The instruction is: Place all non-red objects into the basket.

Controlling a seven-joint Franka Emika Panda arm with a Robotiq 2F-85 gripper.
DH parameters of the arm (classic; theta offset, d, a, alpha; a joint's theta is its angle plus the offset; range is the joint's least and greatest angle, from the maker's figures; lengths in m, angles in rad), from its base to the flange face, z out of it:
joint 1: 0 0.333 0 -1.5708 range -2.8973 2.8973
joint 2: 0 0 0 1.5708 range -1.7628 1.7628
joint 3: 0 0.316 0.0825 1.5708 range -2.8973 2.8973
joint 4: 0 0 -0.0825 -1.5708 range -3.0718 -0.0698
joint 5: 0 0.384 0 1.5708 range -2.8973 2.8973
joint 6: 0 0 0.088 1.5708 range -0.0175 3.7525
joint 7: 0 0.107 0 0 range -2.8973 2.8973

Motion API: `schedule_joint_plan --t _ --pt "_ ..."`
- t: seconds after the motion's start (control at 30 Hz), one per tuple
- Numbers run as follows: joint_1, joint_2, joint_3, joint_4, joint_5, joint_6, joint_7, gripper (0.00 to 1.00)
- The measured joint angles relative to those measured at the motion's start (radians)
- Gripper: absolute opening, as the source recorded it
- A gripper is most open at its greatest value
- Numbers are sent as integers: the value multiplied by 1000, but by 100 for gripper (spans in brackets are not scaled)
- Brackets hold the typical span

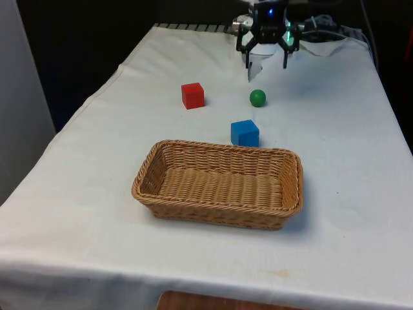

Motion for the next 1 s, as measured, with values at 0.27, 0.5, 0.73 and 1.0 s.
schedule_joint_plan --t 0.27,0.5,0.73,1.0 --pt "-3 100 -15 4 0 106 -5 100" --pt "-4 204 -23 12 0 209 -5 100" --pt "-6 280 -24 15 1 291 -4 100" --pt "-11 319 -24 17 1 311 -4 100"
